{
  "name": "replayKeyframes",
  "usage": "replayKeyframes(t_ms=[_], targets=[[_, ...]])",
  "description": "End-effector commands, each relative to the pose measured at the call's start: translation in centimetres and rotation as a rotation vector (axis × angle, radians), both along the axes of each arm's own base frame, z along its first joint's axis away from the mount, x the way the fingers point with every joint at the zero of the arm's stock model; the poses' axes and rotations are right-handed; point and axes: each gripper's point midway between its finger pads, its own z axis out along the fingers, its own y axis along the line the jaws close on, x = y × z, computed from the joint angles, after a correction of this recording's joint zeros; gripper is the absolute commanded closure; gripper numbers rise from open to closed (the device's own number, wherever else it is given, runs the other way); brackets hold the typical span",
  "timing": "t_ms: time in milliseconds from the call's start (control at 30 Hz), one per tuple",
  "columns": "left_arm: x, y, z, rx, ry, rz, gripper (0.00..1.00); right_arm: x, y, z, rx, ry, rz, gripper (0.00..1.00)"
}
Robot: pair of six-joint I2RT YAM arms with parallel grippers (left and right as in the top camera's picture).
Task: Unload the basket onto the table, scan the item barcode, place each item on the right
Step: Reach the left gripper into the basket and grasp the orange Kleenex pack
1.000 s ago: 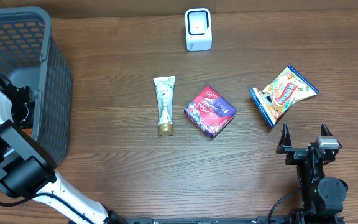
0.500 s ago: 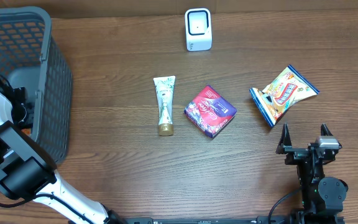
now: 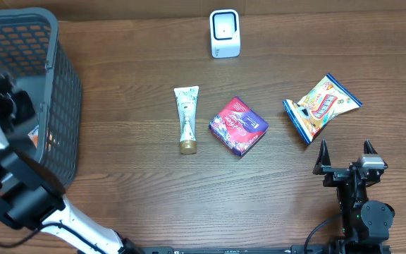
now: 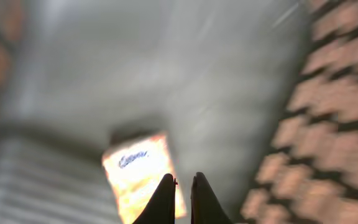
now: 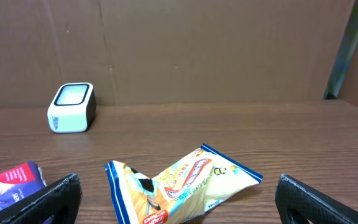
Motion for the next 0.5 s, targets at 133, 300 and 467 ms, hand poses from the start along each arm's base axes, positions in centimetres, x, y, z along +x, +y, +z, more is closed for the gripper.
replayKeyframes(t_ms=[133, 300, 467], targets=[[-0.6, -2.7, 18.3, 0.136, -0.388, 0.05, 0.96, 0.0, 0.1, -0.2, -0.001, -0.003, 0.005, 0.0], [-2.6, -0.6, 12.8, 0.121, -0.199, 0.239, 0.21, 0.0, 0.1, -0.2, -0.001, -0.003, 0.005, 0.0], [-2.6, 0.1, 3.6, 0.035, -0.006, 0.258, 0.0, 0.0, 0.1, -0.2, -0.001, -0.003, 0.005, 0.0]])
